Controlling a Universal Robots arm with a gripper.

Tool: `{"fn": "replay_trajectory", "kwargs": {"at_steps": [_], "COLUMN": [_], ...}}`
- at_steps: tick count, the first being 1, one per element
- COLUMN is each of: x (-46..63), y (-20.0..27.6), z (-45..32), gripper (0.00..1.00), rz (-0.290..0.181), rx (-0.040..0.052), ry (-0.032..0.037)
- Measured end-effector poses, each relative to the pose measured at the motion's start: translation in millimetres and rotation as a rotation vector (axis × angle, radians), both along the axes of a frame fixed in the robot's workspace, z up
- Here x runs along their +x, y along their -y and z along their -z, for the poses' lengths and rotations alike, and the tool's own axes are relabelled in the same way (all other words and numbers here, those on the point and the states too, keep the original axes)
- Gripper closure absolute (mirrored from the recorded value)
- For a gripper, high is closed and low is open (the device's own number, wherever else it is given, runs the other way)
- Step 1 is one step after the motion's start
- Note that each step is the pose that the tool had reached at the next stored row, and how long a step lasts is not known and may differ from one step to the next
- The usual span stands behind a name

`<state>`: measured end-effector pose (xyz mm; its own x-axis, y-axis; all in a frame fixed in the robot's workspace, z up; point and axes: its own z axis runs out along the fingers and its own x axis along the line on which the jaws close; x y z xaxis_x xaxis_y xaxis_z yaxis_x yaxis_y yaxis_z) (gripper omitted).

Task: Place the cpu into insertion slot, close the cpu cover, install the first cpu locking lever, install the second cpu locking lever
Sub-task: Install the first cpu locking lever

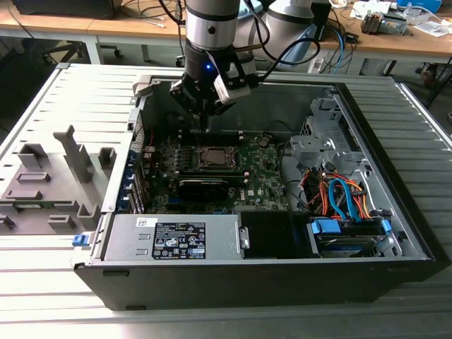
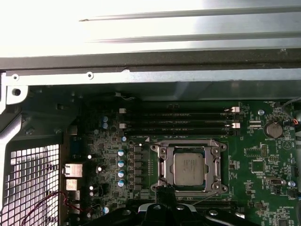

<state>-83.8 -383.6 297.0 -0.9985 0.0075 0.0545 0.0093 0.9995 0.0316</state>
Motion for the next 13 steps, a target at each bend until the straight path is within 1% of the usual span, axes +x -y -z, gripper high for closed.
{"fn": "replay_trajectory", "kwargs": {"at_steps": [8,12,13], "x": [-1.7,-2.5,-5.9], "y": [-2.1,-2.4,-2.4], "z": [0.0,0.0,0.1], "gripper": [0.89,0.89,0.89], "rz": [0.000,0.000,0.000], "rx": [0.0001,0.0000,0.0000], "ry": [0.0000,0.0000,0.0000]}}
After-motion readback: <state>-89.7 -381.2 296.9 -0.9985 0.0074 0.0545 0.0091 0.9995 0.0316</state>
